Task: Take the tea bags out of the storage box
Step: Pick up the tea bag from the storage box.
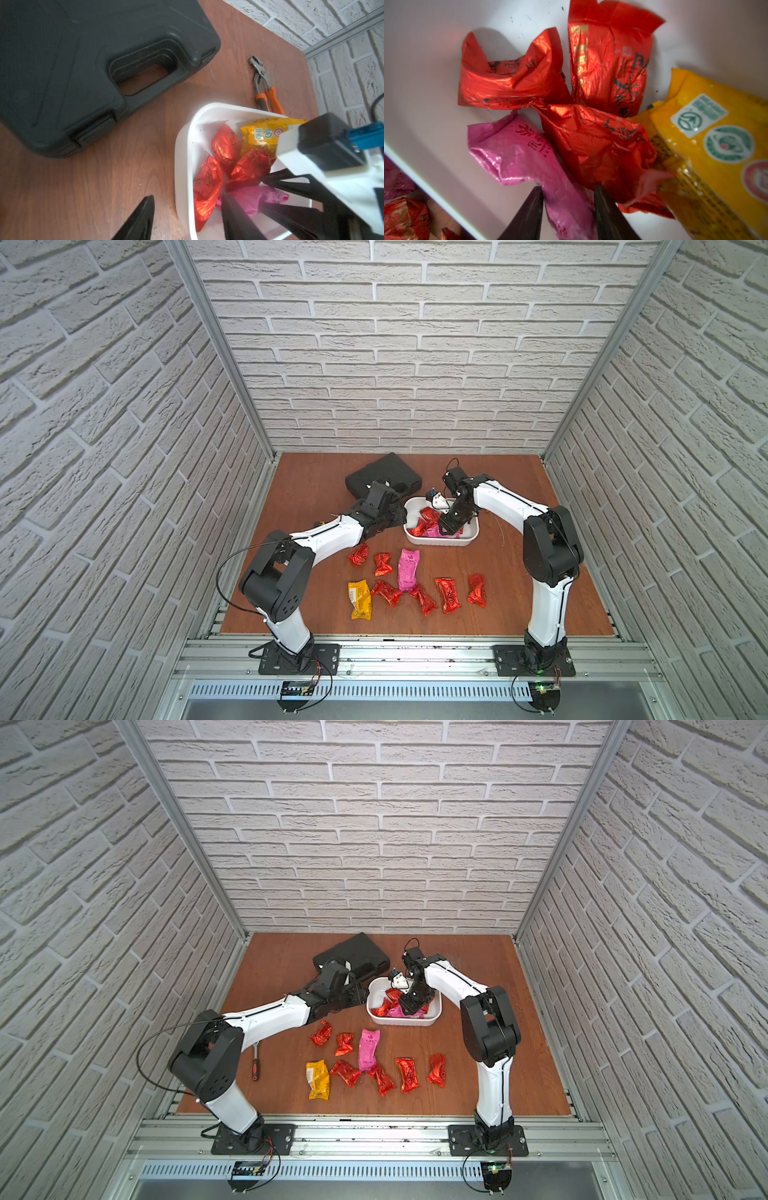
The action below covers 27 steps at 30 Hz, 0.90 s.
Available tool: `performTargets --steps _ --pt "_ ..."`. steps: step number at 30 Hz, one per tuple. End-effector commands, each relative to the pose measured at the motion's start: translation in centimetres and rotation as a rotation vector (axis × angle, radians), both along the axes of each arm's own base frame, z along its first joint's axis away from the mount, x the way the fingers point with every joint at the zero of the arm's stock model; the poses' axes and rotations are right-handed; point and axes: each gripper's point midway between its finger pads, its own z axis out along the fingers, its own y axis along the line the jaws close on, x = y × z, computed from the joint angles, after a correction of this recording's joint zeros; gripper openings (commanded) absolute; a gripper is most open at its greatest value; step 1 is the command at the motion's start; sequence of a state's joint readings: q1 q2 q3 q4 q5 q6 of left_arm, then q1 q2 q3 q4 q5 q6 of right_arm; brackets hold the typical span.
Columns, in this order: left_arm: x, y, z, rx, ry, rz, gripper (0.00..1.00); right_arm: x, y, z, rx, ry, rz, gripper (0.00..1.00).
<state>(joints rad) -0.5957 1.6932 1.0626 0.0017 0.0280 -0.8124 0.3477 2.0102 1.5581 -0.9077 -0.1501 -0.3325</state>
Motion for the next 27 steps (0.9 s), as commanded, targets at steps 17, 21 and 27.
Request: performTargets --steps 17,21,27 --pt "0.5 -0.7 -1.6 0.039 0.099 -0.027 0.63 -2.0 1.6 9.2 0.192 -0.139 -0.022 0.02" --pt "1.0 -1.3 -2.5 0.059 0.131 -0.039 0.64 -2.6 0.5 11.3 0.198 -0.192 -0.139 0.02" --pt "1.9 -1.5 -3.4 0.098 0.163 -0.025 0.59 -6.6 -1.6 11.7 0.239 -0.162 -0.4 0.02"
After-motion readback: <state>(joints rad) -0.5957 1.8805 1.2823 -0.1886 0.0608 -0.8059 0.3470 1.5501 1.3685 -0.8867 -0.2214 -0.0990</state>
